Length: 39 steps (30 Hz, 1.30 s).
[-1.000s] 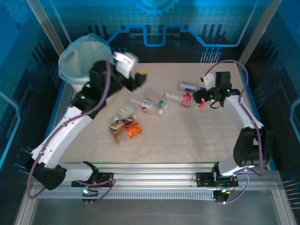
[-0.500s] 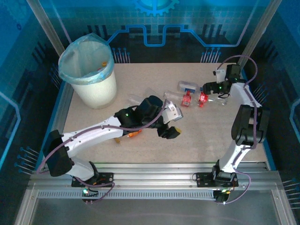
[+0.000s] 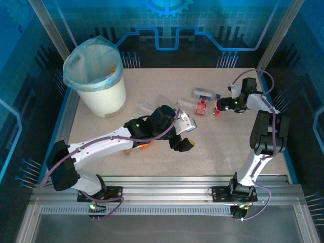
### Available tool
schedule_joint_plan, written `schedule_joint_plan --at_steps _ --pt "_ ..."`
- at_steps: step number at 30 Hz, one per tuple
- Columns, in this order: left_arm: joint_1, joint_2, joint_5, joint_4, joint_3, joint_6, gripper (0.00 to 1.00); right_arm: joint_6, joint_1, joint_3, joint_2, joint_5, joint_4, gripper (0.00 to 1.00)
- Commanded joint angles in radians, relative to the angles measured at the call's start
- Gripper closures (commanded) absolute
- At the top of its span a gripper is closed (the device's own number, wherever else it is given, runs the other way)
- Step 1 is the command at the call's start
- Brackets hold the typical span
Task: Put the plastic bottles in the bin
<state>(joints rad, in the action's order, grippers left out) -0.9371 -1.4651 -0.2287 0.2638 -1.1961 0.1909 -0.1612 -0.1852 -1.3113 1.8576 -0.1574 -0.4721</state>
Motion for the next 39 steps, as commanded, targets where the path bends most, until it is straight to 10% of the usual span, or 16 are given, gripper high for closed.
schedule_joint_plan --at_steps 1,39 --pt "0.001 0.022 0.015 -0.008 0.010 0.021 0.24 -0.013 0.003 0.048 -0.016 0.017 -0.051 0.00" --pt "0.001 -0.009 0.051 0.009 0.013 0.022 0.22 -0.261 0.104 -0.303 0.283 0.176 -0.309 0.00"
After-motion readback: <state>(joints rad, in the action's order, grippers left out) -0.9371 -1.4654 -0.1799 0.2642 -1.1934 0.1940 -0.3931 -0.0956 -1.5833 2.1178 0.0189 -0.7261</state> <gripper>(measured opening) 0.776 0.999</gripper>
